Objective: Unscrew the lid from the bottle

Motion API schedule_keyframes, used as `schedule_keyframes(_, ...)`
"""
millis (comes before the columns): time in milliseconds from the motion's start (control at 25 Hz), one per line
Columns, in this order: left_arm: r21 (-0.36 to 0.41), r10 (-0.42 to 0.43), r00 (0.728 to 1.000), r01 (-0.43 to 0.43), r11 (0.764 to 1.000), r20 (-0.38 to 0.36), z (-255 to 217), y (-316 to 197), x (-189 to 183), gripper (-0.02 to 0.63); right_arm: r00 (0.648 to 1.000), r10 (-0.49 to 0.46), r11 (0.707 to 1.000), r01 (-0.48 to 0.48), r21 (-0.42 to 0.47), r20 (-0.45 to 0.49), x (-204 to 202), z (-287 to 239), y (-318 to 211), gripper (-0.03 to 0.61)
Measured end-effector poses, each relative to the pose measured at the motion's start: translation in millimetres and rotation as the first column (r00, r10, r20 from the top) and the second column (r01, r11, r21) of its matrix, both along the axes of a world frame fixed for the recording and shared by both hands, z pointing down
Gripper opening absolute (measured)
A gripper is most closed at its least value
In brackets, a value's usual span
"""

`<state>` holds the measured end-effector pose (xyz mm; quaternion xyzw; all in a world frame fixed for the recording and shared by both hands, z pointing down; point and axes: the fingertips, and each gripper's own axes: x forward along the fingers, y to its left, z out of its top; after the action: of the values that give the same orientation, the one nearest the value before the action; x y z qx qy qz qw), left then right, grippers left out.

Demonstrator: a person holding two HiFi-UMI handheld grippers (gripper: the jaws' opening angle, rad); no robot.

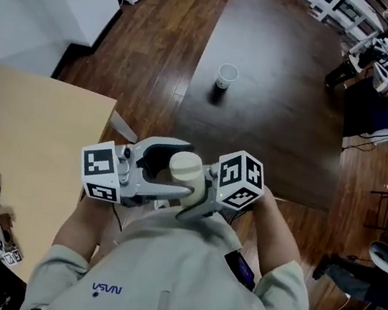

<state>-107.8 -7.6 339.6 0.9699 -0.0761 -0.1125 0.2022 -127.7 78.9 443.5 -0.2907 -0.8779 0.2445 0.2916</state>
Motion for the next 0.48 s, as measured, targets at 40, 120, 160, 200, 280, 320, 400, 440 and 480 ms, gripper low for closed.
schedule_keyframes(40,0.001,0.010,1.000,-0.010,1.000,0.006,-1,-1,8,0.322,1.000,-0.006,1.000,0.006,0.002,-0.002,5,0,0,0.299)
schedule_keyframes(120,-0.004,0.018,1.000,-0.018,1.000,0.017,-1,-6,23,0.287,1.000,-0.005,1.000,0.005,0.006,0.002,16,-1,-3,0.300)
schedule_keyframes(160,-0.007,0.018,1.000,-0.018,1.000,0.022,-1,-9,30,0.284,1.000,0.001,1.000,-0.001,0.008,0.006,21,-1,-6,0.301)
schedule_keyframes(200,-0.007,0.016,0.999,-0.016,1.000,0.028,-1,-13,36,0.284,1.000,0.010,1.000,-0.010,0.010,0.012,27,-1,-10,0.300)
schedule_keyframes(280,-0.001,0.003,0.999,-0.003,1.000,0.050,0,-20,51,0.284,0.999,0.038,0.999,-0.038,0.024,0.023,39,0,-19,0.300)
schedule_keyframes(320,0.005,-0.016,0.998,0.016,1.000,0.067,0,-24,59,0.284,0.998,0.059,0.997,-0.060,0.039,0.025,46,2,-25,0.301)
schedule_keyframes(400,0.019,-0.083,0.990,0.082,0.996,0.113,2,-35,78,0.292,0.993,0.119,0.989,-0.120,0.090,0.014,61,7,-39,0.300)
schedule_keyframes(440,0.026,-0.127,0.982,0.125,0.992,0.138,4,-41,87,0.304,0.987,0.158,0.980,-0.157,0.123,0.003,69,11,-48,0.301)
schedule_keyframes(480,0.034,-0.178,0.970,0.174,0.984,0.165,6,-48,97,0.304,0.979,0.204,0.967,-0.200,0.159,-0.010,78,16,-58,0.301)
